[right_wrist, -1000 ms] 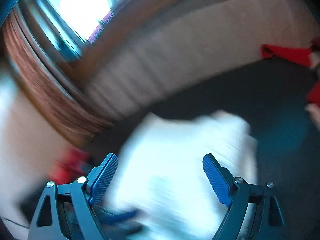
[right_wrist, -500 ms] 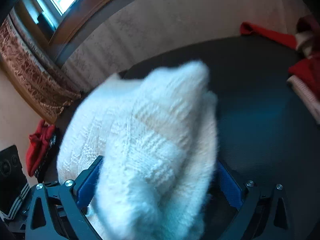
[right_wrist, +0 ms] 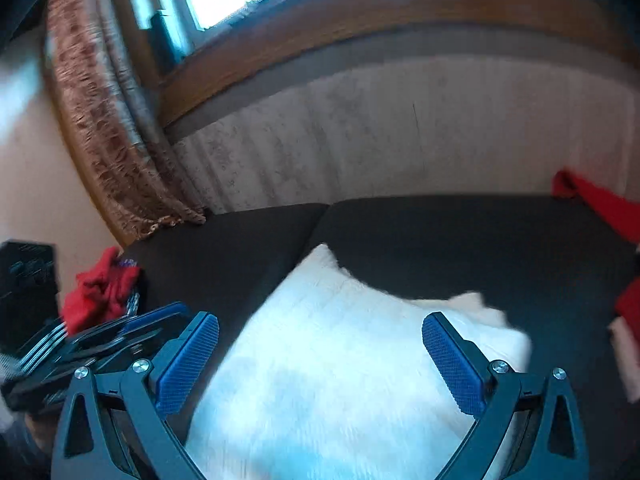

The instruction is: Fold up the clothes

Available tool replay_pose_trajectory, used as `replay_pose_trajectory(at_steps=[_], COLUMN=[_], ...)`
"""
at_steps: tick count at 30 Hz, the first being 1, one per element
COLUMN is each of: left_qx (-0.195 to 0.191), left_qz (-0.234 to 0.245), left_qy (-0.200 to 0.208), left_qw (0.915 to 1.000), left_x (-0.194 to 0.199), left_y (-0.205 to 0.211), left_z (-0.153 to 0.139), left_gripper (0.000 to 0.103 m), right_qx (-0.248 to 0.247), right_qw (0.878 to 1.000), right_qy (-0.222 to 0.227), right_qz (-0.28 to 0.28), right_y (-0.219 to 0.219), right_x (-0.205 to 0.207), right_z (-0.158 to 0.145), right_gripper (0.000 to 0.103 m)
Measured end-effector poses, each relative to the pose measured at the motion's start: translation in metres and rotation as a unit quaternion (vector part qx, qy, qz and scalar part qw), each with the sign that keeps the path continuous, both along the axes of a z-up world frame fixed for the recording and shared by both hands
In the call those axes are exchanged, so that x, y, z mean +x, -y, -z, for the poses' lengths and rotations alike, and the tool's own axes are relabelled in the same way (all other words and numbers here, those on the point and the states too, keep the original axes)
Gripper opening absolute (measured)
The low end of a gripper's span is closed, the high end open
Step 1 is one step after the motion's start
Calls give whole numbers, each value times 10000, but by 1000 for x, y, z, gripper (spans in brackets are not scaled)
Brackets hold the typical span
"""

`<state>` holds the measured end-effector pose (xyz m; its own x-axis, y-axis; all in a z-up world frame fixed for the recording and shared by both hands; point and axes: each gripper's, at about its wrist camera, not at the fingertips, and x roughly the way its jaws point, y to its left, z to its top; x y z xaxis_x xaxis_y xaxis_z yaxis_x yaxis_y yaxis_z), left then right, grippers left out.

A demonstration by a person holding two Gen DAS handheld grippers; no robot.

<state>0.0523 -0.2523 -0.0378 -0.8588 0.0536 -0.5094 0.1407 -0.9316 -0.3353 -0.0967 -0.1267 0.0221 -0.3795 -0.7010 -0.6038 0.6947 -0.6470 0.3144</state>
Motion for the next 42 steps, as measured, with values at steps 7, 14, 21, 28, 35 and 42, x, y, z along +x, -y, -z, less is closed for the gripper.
replay_pose_trajectory(at_steps=[7, 14, 21, 28, 35, 42], left_qx=[-151, -680, -662, -383, -607, -637], left_qz=[50, 342, 36, -336, 96, 326], left_qy=[497, 1668, 1521, 977, 330, 724], left_qw=[9986, 9831, 9861, 9939, 9976, 9948], left_x=[-61, -113, -105, -48, 41, 44], left_y=[16, -3, 3, 16, -27, -73], left_z=[14, 80, 88, 54, 25, 62], left_gripper=[28, 30, 31, 28, 28, 28], right_qx=[780, 585, 582, 493, 368, 786], right_qw=[9965, 9979, 9977, 9983, 9991, 9968], right_qy=[213, -65, -206, -138, 129, 141], right_qz=[235, 272, 297, 285, 193, 39], right_y=[-18, -25, -19, -23, -26, -15], right_x=[-20, -13, -10, -11, -18, -16], right_z=[66, 70, 72, 71, 70, 70], right_gripper=[103, 103, 103, 103, 103, 103])
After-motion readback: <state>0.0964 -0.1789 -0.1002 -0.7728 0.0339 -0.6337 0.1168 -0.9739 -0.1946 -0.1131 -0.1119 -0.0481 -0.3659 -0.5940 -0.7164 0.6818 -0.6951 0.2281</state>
